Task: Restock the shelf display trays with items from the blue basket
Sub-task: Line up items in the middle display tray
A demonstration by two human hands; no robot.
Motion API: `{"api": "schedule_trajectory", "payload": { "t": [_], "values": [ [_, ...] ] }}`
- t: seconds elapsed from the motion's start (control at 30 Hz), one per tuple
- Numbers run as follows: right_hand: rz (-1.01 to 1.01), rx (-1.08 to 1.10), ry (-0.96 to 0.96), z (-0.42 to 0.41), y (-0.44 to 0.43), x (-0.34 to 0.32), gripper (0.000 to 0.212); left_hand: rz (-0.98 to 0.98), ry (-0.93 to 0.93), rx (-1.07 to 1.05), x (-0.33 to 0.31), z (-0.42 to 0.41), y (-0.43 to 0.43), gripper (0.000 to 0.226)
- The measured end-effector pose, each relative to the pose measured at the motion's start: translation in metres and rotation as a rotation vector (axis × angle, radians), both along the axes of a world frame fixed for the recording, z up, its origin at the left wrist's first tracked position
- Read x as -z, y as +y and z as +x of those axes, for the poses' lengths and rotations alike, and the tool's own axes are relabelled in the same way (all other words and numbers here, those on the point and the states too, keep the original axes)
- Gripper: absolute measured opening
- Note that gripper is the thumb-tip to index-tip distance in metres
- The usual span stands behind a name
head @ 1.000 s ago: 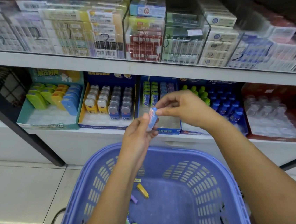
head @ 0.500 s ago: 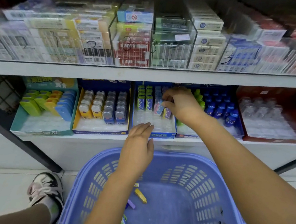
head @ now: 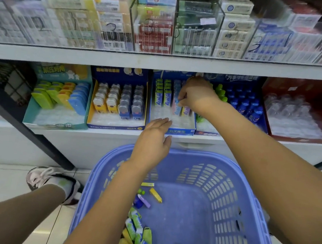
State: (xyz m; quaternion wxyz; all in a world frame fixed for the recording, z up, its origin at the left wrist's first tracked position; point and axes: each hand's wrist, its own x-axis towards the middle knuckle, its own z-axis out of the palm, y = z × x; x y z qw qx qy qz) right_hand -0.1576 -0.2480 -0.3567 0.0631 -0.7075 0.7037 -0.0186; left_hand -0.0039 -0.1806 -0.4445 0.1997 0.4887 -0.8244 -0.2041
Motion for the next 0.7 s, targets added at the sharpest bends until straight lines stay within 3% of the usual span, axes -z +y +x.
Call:
{"api": "schedule_trajectory", "payload": {
  "t": [0.1, 0.2, 0.3, 0.4, 0.47, 0.53, 0.63, 0.7],
  "values": [
    [-0.118, -0.016, -0.018, 0.005, 0.015, 0.006, 0.024, 0.007, 0.151, -0.011, -0.005, 0.006, 0.01, 0.042],
    [-0.257, -0.044, -0.333, 0.013, 0.064, 0.031, 0.015, -0.037, 0.304, -0.099, 0.009, 0.023, 0.032, 0.029],
    [0.09, -0.089, -0.448, 0.03, 0.113, 0.09, 0.015, 0.103, 0.292, -0.289, 0.046, 0.039, 0.053, 0.025],
    [0.466, -0.066, -0.416, 0.048, 0.149, 0.158, 0.015, 0.505, -0.023, -0.388, 0.094, 0.054, 0.068, 0.027],
    [0.631, -0.048, -0.418, 0.061, 0.162, 0.196, 0.023, 0.698, -0.364, -0.284, 0.123, 0.064, 0.081, 0.028],
    [0.745, -0.04, -0.416, 0.077, 0.166, 0.227, 0.03, 0.792, -0.588, -0.165, 0.141, 0.071, 0.093, 0.031],
    [0.824, 0.028, -0.456, 0.1, 0.168, 0.26, 0.031, 0.817, -0.67, -0.066, 0.158, 0.074, 0.1, 0.021],
    [0.838, 0.046, -0.481, 0.111, 0.171, 0.274, 0.031, 0.832, -0.631, -0.163, 0.17, 0.076, 0.102, 0.028]
  ]
}}
